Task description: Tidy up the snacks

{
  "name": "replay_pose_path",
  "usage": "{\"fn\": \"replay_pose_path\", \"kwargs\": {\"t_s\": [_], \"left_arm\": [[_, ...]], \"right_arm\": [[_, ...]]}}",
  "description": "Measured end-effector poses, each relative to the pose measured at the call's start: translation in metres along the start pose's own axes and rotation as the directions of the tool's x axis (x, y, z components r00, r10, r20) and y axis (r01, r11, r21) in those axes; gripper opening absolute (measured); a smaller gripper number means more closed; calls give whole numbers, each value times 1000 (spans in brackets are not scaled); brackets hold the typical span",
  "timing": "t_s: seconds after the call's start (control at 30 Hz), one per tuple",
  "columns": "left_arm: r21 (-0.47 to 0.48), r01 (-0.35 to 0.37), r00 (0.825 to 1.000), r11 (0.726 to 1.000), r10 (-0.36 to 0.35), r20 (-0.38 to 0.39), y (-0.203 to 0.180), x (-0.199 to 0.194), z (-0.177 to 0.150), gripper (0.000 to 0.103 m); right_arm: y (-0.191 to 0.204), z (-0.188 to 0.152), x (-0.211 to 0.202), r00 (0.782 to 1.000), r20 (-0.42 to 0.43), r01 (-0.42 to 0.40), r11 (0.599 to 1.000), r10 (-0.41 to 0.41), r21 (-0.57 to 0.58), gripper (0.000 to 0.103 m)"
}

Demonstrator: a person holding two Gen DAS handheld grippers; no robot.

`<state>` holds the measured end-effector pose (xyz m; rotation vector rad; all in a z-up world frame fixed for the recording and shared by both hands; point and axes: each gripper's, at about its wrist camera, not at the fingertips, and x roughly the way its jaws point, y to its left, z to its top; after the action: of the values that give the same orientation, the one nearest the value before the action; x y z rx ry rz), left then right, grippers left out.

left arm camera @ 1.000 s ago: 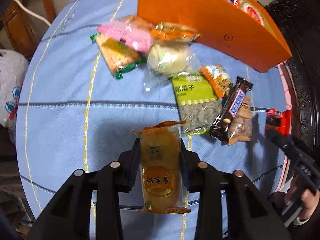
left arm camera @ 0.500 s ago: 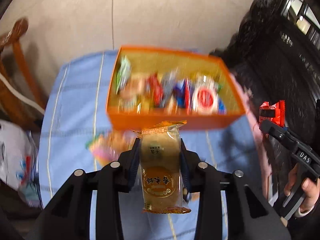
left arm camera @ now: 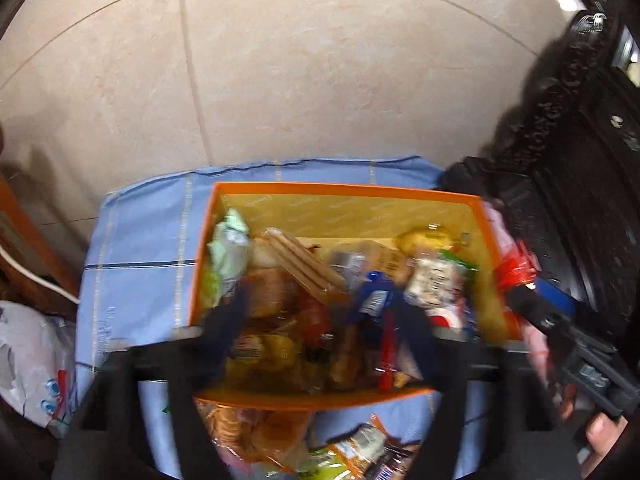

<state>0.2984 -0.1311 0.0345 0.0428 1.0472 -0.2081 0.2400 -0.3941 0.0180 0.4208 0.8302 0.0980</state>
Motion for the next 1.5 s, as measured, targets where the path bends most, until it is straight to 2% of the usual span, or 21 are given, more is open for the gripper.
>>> {"fn": "replay_pose_path", "kwargs": {"t_s": [0.1,0.23,0.43,0.73,0.77,0.8,0.83,0.97,1.2,1.23,1.3,1.33,1.5], "left_arm": [[21,-49,998,999,48,26,9,0,-11,96],[22,-78,997,997,79,-22,32,2,-34,96],[-33,-116,990,993,113,-87,71,-5,-83,96],[-95,-136,967,986,111,-229,98,-5,-168,96],[-101,-134,963,986,105,-248,100,-4,-180,96],[-108,-131,958,985,98,-268,102,-3,-190,96],[-114,-127,953,985,90,-289,103,-1,-200,96],[-95,-136,939,986,98,-330,103,-1,-226,96],[-101,-132,933,986,89,-348,102,-11,-244,96],[-108,-125,932,986,80,-353,102,-11,-245,96],[-110,-126,932,986,79,-355,102,-11,-244,96],[-107,-127,931,986,82,-356,100,-11,-244,96],[-110,-96,922,989,47,-384,83,-1,-248,96]], "right_arm": [[-14,-13,-6,1000,14,-14,999,13,50,94],[-26,-35,-11,999,-25,-17,997,19,69,94],[-32,-83,-25,996,-94,15,998,-10,54,99],[4,-172,-9,958,-275,33,983,-84,-183,99],[11,-181,-6,953,-284,39,972,-107,-234,97],[16,-187,-4,949,-290,42,962,-123,-271,90],[21,-195,-2,944,-301,41,951,-138,-307,86],[33,-216,13,925,-337,45,933,-174,-357,84],[40,-229,42,904,-339,115,911,-261,-396,82],[40,-230,44,901,-345,110,910,-261,-401,79],[44,-235,44,899,-328,121,883,-291,-453,46],[44,-235,40,901,-327,114,882,-285,-456,35],[8,-226,14,908,-385,61,962,-164,-268,34]]}}
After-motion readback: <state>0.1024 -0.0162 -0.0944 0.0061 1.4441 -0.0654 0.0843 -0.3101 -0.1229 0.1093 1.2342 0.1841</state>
